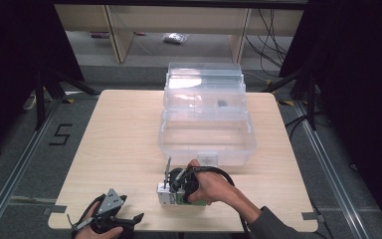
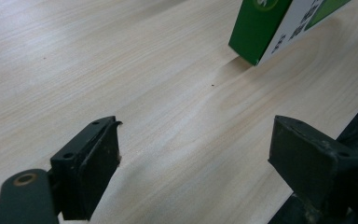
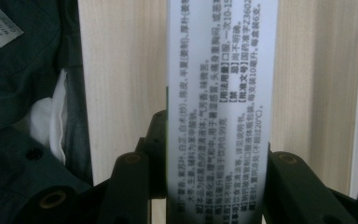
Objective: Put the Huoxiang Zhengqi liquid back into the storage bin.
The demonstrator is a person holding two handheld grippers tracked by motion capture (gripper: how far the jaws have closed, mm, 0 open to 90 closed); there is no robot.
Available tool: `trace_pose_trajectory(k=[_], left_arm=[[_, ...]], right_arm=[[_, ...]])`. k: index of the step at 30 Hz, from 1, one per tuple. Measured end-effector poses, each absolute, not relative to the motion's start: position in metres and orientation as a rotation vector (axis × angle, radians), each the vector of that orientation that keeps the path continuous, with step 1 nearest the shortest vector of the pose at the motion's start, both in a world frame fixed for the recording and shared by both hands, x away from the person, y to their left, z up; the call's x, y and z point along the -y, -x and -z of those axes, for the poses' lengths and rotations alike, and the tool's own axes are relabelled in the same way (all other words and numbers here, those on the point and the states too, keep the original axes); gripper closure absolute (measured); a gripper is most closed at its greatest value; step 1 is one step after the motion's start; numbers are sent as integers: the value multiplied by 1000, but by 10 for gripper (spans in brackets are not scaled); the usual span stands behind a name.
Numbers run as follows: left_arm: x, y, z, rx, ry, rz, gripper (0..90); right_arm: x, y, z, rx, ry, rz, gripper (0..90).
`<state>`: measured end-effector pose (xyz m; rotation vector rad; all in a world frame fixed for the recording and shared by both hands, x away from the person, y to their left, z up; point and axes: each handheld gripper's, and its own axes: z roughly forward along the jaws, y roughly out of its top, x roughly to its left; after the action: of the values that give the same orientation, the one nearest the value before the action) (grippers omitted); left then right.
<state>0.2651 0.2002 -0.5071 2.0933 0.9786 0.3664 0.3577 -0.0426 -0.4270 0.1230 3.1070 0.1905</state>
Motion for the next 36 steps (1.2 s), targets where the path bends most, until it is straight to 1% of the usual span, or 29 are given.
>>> trace_pose_trajectory(k=[1,2,4,11,16,18,23,24,34,36], left_arm=[[-201,-266,508,-979,-2098,-374,155],[-201,-266,507,-983,-2101,-371,155],[-201,-266,507,-982,-2097,-370,155],[-201,-265,507,-981,-2098,-358,155],[-200,-265,507,-986,-2099,-357,155],[-200,-265,508,-992,-2095,-359,155],[-200,-266,508,-981,-2104,-352,155],[-200,-266,509,-987,-2108,-366,155],[-199,-267,510,-995,-2098,-363,155],[-200,-266,510,-995,-2104,-365,155]], right_arm=[[44,-361,425,-3095,-56,-219,646],[46,-359,423,-3106,-106,-197,646],[50,-363,420,-3099,-56,-234,647],[75,-366,401,-3105,-145,-242,648],[93,-374,388,-3086,-91,-242,649],[101,-375,383,-3084,-156,-248,649],[124,-382,372,-3073,-198,-259,649],[124,-382,372,-3073,-198,-259,649],[150,-391,352,-3057,-191,-313,649],[155,-392,348,-3053,-256,-308,649]])
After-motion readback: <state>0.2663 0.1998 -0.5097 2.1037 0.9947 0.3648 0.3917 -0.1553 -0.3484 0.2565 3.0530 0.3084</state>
